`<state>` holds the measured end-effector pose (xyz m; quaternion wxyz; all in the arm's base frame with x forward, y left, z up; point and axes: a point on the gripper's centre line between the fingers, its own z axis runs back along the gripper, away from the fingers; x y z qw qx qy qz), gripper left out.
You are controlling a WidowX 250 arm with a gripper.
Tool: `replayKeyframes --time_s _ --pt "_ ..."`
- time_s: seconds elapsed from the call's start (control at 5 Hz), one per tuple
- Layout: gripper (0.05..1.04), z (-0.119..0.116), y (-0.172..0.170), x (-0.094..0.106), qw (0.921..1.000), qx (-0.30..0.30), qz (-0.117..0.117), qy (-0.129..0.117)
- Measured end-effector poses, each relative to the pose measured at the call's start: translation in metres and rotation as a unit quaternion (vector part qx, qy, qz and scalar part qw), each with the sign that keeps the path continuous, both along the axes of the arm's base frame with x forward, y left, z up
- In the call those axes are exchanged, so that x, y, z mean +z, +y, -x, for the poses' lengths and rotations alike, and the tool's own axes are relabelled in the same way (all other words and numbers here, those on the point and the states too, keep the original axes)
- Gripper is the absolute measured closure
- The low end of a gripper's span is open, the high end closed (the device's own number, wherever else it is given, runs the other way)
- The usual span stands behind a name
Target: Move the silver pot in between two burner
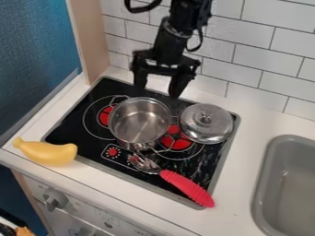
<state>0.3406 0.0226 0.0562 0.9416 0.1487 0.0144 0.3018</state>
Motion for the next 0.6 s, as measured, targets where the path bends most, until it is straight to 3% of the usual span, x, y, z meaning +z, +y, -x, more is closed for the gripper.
replayKeyframes --time_s 0.2,0.4,0.6 --pt "0.083 0.016 0.002 0.012 0.9957 -0.087 0.028 -0.012" --pt "0.083 0.033 0.027 0.032 0.9905 -0.124 0.046 -0.037" --pt "0.083 0.041 0.029 0.055 0.9862 -0.149 0.052 -0.048"
